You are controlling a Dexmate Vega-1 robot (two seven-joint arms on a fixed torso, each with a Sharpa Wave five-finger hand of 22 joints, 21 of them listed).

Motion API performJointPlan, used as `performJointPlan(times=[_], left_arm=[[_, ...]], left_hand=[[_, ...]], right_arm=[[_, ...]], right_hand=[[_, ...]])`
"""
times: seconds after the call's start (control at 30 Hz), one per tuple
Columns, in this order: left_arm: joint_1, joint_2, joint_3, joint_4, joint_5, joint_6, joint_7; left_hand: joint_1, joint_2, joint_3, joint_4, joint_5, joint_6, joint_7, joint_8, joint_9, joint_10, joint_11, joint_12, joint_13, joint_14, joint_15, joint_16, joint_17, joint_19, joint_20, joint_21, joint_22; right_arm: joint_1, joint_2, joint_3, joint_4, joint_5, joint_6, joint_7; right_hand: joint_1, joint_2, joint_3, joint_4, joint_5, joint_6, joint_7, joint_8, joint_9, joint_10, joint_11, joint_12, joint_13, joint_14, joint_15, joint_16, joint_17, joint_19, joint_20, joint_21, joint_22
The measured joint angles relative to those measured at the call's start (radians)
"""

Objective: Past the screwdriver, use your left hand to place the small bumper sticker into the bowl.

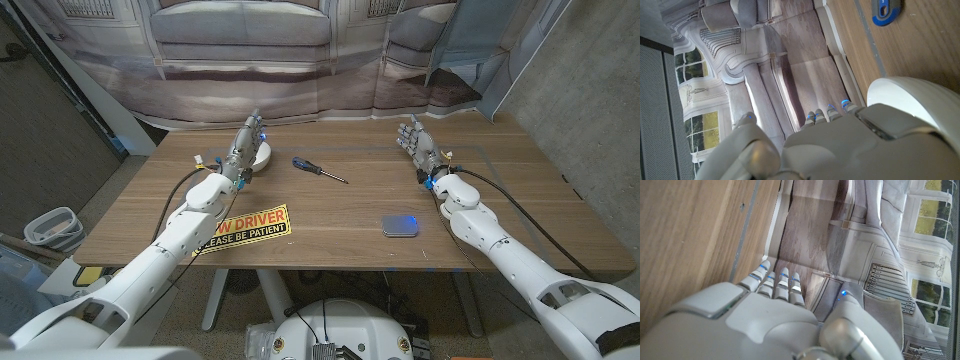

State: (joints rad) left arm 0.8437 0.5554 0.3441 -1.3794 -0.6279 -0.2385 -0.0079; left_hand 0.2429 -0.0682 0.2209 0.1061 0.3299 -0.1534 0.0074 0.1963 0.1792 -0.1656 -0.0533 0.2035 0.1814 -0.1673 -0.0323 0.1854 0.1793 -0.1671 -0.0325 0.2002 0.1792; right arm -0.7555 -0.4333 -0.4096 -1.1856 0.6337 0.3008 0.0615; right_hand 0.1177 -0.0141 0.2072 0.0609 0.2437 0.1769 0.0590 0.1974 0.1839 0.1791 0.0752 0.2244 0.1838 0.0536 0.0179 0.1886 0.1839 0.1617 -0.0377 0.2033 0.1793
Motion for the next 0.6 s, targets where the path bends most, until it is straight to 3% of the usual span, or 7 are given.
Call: performJointPlan(times=[0.6], left_arm=[[0.081,0.051,-0.024,-0.078,0.008,-0.038,0.01]], left_hand=[[0.009,0.009,0.004,-0.004,0.0,0.007,0.0,0.0,0.0,0.005,0.005,0.0,0.0,0.0,0.0,0.004,0.0,0.0,0.0,0.0,0.0]], right_arm=[[-0.013,0.0,-0.002,-0.02,-0.008,0.0,-0.026]], right_hand=[[0.007,0.007,0.0,0.0,0.0,0.011,0.0,0.0,0.0,0.009,-0.002,0.0,0.0,0.01,0.002,0.0,0.0,0.0,0.0,0.0,0.0]])
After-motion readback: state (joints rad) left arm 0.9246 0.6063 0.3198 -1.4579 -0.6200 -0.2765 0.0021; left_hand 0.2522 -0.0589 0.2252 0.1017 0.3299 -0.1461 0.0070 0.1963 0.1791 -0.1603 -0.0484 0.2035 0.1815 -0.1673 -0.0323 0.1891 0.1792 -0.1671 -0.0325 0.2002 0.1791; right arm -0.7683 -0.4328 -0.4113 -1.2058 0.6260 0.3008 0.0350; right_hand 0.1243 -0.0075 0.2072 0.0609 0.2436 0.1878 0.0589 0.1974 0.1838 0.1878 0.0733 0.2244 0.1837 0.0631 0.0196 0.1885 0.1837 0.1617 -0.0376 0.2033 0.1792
